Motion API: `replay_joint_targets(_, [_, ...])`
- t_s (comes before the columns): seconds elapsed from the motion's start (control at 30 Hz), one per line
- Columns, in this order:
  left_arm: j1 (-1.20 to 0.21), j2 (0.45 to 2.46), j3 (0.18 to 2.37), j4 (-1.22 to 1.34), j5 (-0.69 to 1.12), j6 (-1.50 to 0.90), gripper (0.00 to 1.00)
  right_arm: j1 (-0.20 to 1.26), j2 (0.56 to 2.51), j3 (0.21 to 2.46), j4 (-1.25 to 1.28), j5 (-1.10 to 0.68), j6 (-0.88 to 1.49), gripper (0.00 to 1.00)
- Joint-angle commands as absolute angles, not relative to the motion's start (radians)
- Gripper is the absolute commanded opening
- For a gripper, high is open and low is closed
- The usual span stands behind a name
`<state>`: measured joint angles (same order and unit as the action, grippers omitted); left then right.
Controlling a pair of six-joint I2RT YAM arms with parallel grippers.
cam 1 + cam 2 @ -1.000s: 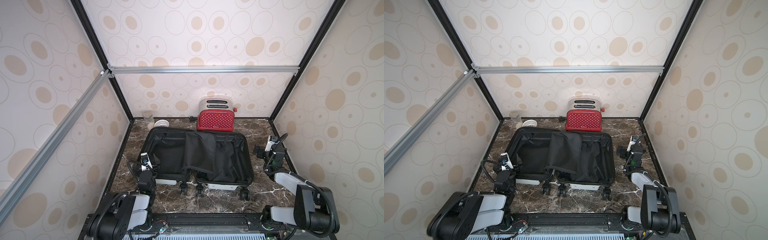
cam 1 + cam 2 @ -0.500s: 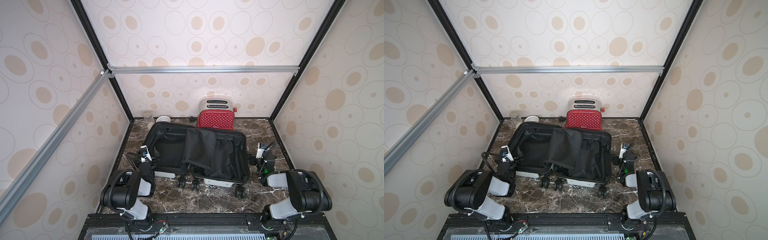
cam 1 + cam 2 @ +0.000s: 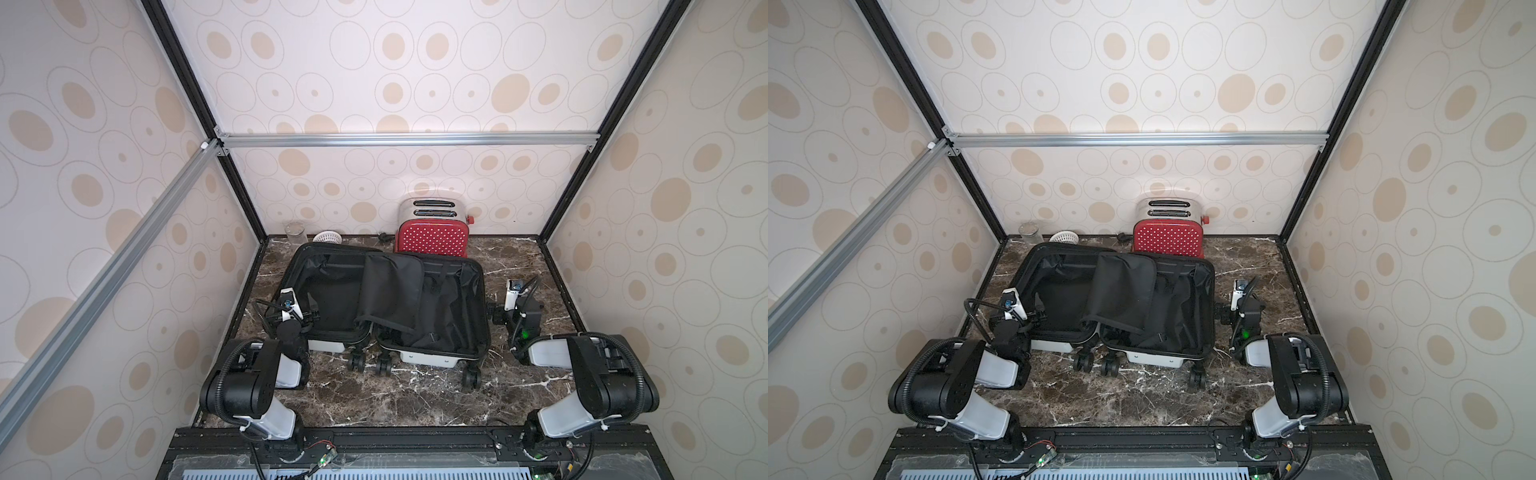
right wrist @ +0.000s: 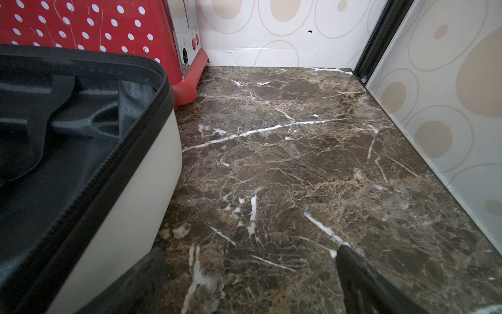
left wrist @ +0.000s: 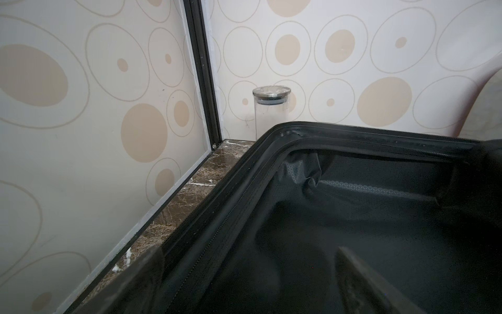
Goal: Open the suitcase zippers
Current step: Reset both arms
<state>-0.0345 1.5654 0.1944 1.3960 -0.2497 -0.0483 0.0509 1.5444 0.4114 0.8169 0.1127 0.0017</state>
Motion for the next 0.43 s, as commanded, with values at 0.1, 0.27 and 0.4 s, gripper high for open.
replay_joint_targets(0.1, [-0.040, 1.572, 0.212, 1.371, -0.231, -0.048, 0.98, 0.052, 1.539, 0.425, 0.792, 0.115, -0.009, 1.00])
replay_joint_targets(0.27, [-0.039, 1.574, 0.215, 1.365, -0.231, -0.048, 0.98, 0.053, 1.540, 0.425, 0.796, 0.117, -0.009, 1.00])
replay_joint_targets(0.4, [-0.040, 1.572, 0.213, 1.368, -0.232, -0.048, 0.98, 0.053, 1.540, 0.425, 0.796, 0.116, -0.009, 1.00])
